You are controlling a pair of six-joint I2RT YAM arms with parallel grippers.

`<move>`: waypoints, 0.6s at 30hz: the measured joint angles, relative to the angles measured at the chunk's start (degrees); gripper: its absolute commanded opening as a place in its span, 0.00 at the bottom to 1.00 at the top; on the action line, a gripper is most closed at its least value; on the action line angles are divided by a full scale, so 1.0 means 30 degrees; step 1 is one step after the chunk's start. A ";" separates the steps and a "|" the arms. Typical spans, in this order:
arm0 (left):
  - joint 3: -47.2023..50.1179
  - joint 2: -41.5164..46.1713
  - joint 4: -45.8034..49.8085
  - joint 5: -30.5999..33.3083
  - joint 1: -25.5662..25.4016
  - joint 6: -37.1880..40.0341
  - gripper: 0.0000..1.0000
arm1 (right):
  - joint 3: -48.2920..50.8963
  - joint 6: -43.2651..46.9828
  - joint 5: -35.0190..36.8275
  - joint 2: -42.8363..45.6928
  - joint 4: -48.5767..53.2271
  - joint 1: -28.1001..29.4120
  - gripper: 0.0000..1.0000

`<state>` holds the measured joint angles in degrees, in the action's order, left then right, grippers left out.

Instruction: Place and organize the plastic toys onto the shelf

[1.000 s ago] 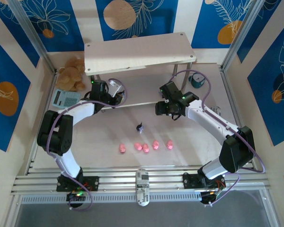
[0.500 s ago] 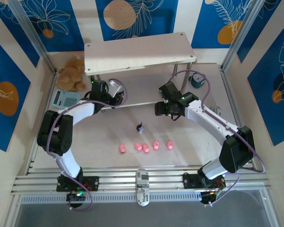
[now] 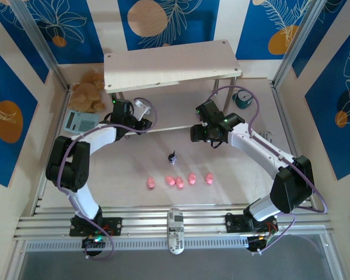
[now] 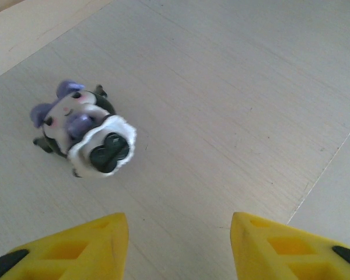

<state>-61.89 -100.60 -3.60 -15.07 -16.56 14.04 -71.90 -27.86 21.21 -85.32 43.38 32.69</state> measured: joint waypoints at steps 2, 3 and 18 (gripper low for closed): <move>0.0000 0.0000 0.0007 0.0036 0.0000 0.0000 0.48 | -0.0007 -0.0015 0.0000 0.0000 0.0000 0.0000 0.68; 0.0000 0.0000 0.0000 0.0044 0.0000 -0.0007 0.47 | -0.0007 -0.0058 0.0000 0.0000 0.0000 0.0000 0.68; -0.0962 0.0714 0.0029 0.2295 -0.0044 -0.4787 0.51 | 0.0000 -0.0131 -0.0007 0.0000 -0.0015 0.0124 0.68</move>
<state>-64.77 -98.45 -3.51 -8.19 -16.69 -0.32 -71.90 -28.25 21.19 -85.32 43.33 33.06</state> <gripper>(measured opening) 0.502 0.679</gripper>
